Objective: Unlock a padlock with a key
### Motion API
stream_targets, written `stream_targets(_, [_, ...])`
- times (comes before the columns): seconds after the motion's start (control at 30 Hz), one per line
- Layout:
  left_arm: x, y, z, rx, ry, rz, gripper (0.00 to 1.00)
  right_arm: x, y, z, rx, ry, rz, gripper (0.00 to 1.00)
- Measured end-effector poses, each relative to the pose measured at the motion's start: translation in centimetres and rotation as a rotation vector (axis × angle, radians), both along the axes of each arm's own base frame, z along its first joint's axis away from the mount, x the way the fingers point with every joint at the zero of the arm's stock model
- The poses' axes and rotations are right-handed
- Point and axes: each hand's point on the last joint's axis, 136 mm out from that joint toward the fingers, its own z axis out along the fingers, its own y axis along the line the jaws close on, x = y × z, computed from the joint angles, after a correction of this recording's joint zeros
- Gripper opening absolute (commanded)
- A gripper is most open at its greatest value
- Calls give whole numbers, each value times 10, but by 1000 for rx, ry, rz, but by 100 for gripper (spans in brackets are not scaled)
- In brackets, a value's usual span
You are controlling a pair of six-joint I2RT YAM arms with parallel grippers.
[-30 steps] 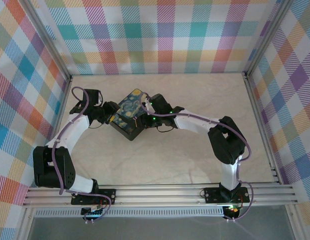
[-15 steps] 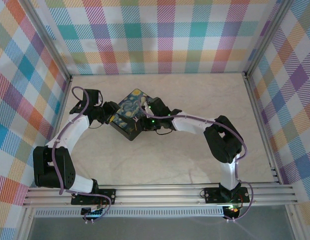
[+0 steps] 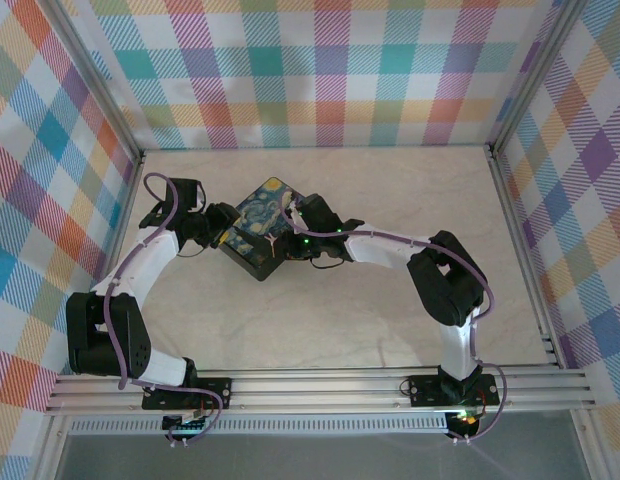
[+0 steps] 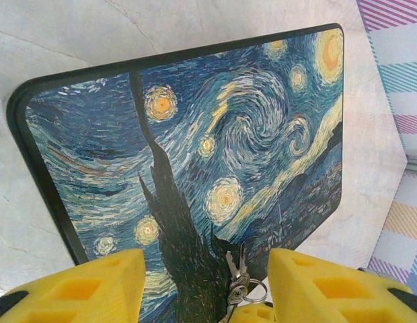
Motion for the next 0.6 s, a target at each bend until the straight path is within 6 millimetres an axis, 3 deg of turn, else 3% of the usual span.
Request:
stream_targets(0.3, [-1, 0, -2, 2, 3, -4, 51, 0, 2, 2, 15, 2, 5, 7])
stream_targets(0.6, [-4, -8, -2, 16, -2, -43, 51, -4, 1, 0, 7, 16, 18, 16])
